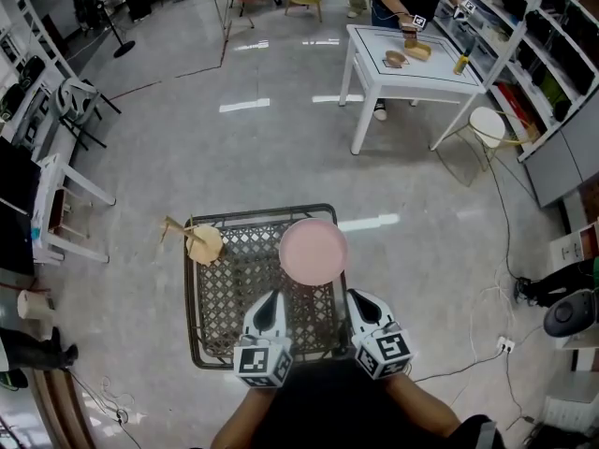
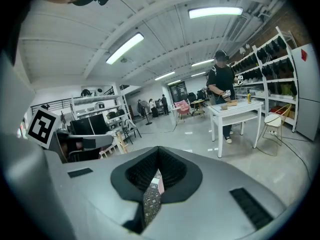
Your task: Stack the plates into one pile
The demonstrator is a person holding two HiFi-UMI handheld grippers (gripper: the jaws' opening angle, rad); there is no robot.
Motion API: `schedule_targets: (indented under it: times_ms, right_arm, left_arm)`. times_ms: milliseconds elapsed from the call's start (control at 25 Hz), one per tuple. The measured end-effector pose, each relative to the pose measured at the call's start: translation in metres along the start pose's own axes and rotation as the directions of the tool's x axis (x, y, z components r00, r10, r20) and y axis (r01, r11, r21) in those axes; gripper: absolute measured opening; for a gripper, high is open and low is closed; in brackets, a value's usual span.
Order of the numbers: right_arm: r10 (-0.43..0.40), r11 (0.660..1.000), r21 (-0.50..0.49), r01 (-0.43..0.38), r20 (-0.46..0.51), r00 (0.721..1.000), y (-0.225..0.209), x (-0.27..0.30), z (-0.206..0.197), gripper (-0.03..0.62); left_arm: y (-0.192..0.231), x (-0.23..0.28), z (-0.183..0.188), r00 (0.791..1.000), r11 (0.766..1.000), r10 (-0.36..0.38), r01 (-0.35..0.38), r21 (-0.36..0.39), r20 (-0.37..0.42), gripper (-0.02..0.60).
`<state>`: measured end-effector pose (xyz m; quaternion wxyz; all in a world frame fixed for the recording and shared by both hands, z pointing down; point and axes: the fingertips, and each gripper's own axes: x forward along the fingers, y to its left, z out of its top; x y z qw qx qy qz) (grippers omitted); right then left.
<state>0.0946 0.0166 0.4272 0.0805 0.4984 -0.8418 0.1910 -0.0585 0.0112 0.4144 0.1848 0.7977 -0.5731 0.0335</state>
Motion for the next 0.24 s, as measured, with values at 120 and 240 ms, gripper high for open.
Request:
schedule_targets:
  times_ms: [120, 240]
  right_arm:
    - [0.0, 1.0, 0.001, 0.0, 0.002, 1.0, 0.0006, 0.0006, 0.0001, 0.009]
    - [0.001, 1.0, -0.003, -0.001, 0.001, 1.0, 0.0006, 0.0017, 0.0006, 0.009]
  left_arm:
    - [0.0015, -0.0001, 0.0006, 1.0, 1.0, 0.001, -0.001, -0.003, -0.003, 0.015]
    - [0.0033, 0.001, 0.0003, 1.0, 1.0, 0.001, -0.001, -0.011, 0.001, 0.015]
